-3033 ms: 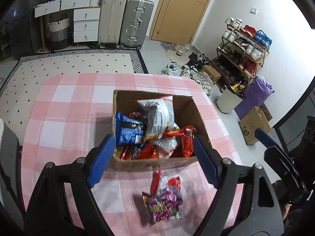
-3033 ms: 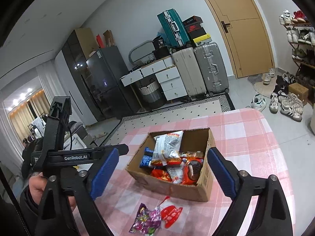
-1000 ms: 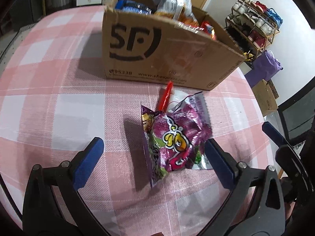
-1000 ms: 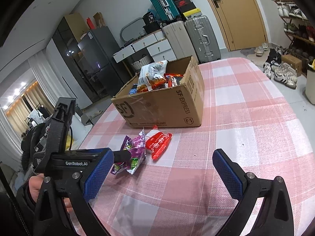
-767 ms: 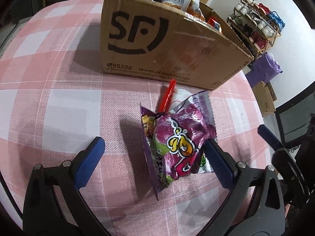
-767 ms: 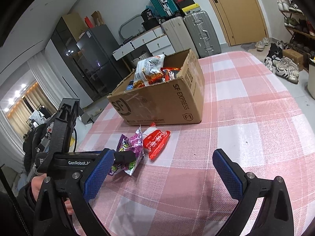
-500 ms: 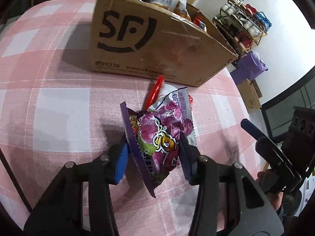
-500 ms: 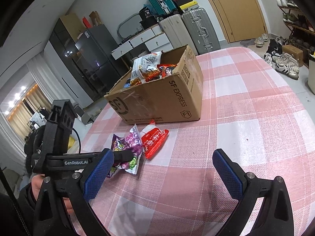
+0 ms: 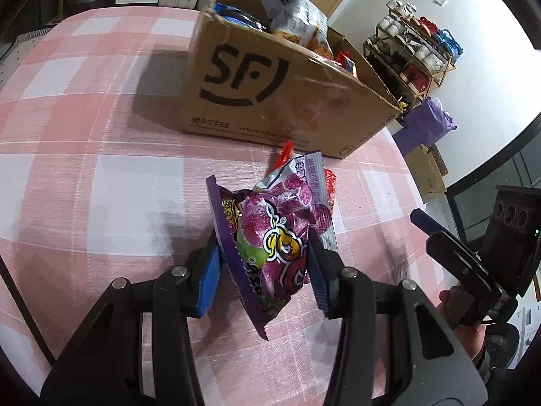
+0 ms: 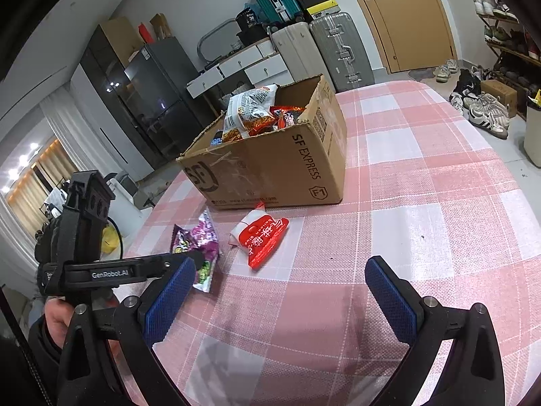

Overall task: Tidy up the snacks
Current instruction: 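Grasp the red-and-white balloon glue packet with the right gripper while the left holds the candy bag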

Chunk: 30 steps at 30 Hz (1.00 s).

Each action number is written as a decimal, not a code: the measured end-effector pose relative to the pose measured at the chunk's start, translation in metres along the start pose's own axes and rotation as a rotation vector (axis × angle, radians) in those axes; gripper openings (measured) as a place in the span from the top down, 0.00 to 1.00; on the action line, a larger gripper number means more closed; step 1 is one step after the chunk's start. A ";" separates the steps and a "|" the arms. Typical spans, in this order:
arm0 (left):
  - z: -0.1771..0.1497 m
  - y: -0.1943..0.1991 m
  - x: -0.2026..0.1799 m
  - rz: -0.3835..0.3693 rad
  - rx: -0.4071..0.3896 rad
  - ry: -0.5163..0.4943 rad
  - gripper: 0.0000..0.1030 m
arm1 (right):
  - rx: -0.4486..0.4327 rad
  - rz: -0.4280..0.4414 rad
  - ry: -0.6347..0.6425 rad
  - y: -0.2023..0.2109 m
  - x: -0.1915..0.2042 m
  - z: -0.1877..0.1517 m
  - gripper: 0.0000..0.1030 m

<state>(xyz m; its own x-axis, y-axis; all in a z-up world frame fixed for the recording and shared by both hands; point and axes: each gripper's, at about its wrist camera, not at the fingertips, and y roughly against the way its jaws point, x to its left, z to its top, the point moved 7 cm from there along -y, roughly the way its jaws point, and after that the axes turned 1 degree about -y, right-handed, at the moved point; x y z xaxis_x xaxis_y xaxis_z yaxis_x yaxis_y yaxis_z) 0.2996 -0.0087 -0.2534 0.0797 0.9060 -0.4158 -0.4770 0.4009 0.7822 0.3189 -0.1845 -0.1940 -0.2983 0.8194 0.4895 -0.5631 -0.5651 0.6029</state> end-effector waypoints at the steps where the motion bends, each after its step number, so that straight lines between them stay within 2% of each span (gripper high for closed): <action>1: -0.003 0.003 0.003 0.001 -0.005 0.003 0.58 | 0.005 -0.007 0.001 -0.002 0.000 0.000 0.01; 7: -0.010 0.024 0.026 0.011 -0.035 0.038 0.58 | 0.047 -0.023 0.026 -0.018 0.008 -0.001 0.01; 12: -0.017 0.043 0.051 0.037 -0.064 0.047 0.58 | 0.114 -0.045 0.060 -0.048 0.017 -0.002 0.01; 19: -0.027 0.070 0.087 0.059 -0.086 0.068 0.58 | 0.157 -0.075 0.099 -0.083 0.032 0.004 0.01; 26: -0.031 0.090 0.105 0.031 -0.116 0.096 0.57 | 0.189 -0.154 0.104 -0.121 0.040 0.013 0.01; 30: -0.031 0.096 0.106 -0.003 -0.126 0.102 0.57 | 0.201 -0.236 0.157 -0.138 0.047 0.015 0.01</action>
<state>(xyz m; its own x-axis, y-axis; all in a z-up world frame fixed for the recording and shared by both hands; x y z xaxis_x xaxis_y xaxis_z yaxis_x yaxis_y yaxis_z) 0.2352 0.1216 -0.2367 -0.0049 0.8835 -0.4684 -0.5832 0.3780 0.7190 0.3938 -0.0694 -0.2447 -0.3014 0.9258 0.2283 -0.4726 -0.3530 0.8075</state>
